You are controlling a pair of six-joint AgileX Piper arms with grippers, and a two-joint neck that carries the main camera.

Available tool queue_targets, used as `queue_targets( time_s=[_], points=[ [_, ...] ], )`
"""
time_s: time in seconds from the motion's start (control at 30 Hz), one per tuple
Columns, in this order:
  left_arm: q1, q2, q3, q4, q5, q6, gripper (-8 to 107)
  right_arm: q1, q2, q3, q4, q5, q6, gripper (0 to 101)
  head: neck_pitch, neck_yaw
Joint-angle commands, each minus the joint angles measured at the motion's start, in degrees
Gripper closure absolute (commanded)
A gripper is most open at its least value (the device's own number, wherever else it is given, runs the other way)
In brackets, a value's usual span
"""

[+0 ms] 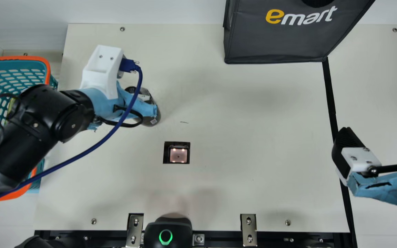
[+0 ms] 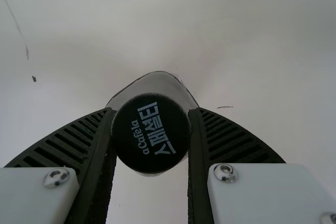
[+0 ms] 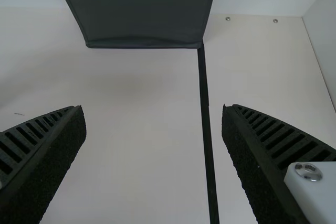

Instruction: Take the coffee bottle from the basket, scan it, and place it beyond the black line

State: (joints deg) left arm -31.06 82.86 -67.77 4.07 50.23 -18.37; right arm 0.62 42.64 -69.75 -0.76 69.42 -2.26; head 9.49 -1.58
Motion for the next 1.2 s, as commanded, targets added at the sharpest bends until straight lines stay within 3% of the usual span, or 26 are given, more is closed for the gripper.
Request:
queue_targets(
  time_s=[0.0,0.67,1.17],
  points=[
    [0.0,-0.8,0.0,-0.5,-0.1,1.7,89,0.0,0.0,0.0,0.0,0.0,0.0,10,-1.6,0.0],
    [-5.0,-10.3,4.8,-6.4,1.8,13.5,89,0.0,0.0,0.0,0.0,0.1,0.0,10,-1.6,0.0],
    [-11.6,-16.8,8.1,-8.0,5.9,14.2,89,0.0,0.0,0.0,0.0,0.1,0.0,10,-1.6,0.0]
  ],
)
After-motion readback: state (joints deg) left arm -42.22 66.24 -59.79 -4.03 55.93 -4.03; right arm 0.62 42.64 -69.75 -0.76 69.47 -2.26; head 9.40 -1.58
